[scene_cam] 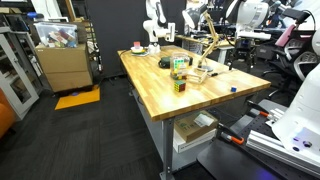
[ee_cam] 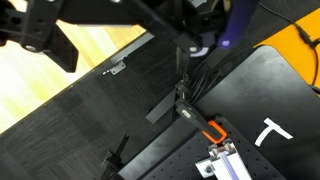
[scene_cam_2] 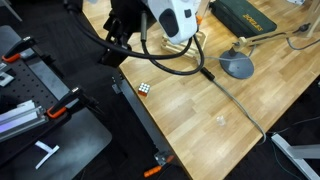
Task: Pick up the small Rubik's cube from the table and move it to the left.
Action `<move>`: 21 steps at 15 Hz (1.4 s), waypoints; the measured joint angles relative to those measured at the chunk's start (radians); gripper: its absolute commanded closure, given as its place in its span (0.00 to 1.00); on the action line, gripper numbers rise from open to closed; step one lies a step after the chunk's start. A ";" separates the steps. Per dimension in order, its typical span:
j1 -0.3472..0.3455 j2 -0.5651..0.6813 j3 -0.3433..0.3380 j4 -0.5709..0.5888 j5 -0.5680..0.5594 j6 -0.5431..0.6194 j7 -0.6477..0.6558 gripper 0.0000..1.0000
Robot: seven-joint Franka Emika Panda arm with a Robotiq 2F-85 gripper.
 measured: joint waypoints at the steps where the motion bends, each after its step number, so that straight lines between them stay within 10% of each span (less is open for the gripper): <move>1: 0.000 0.000 0.000 0.000 0.000 0.000 0.000 0.00; 21: 0.002 0.187 0.012 -0.014 -0.003 0.347 0.188 0.00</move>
